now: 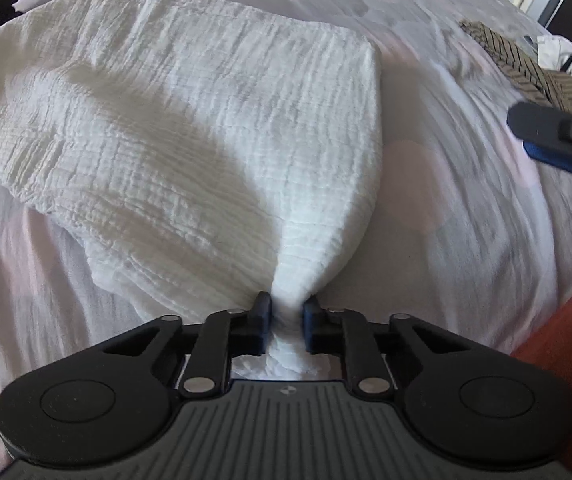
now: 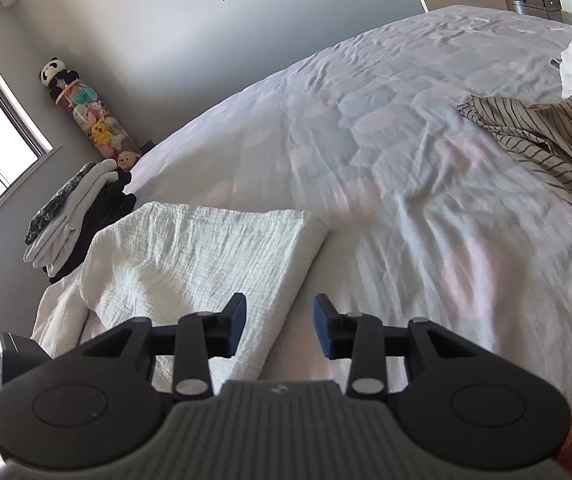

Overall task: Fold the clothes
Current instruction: 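Grasp the folded gauze end with the left gripper while the right gripper approaches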

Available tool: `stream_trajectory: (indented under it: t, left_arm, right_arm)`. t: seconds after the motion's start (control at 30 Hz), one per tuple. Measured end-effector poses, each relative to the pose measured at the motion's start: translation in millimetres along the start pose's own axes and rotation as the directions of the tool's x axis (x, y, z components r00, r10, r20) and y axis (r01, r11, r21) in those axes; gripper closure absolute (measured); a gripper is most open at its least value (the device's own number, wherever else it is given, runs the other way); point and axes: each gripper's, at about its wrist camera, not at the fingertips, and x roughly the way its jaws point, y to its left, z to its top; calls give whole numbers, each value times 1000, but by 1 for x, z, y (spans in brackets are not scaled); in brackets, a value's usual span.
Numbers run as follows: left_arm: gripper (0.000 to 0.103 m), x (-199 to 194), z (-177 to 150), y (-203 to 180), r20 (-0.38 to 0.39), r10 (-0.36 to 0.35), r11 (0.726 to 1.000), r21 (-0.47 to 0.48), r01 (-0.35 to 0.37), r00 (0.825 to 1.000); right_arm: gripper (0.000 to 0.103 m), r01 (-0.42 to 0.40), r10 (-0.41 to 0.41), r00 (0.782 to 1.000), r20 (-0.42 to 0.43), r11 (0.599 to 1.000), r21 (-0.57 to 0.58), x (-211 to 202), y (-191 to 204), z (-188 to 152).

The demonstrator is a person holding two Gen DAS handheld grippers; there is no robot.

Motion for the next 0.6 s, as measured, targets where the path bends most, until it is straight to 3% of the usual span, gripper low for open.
stream_trajectory:
  t: [0.2, 0.33, 0.4, 0.47, 0.6]
  left_arm:
    - [89, -16, 0, 16, 24, -85, 994, -61, 87, 996]
    - [88, -21, 5, 22, 23, -127, 989, -70, 128, 992]
    - [88, -15, 12, 26, 19, -150, 986, -77, 151, 989]
    - [88, -12, 14, 31, 15, -170, 981, -92, 171, 985]
    - [88, -7, 15, 40, 8, -208, 972, -107, 208, 978]
  right_arm:
    - [53, -13, -6, 991, -132, 990, -139, 17, 21, 12]
    - [53, -4, -67, 984, -166, 919, -393, 26, 43, 30]
    - [52, -8, -101, 979, -176, 848, -530, 31, 52, 39]
    - [51, -21, -140, 972, -188, 745, -666, 38, 58, 45]
    - [51, -73, -223, 955, -197, 469, -880, 62, 62, 48]
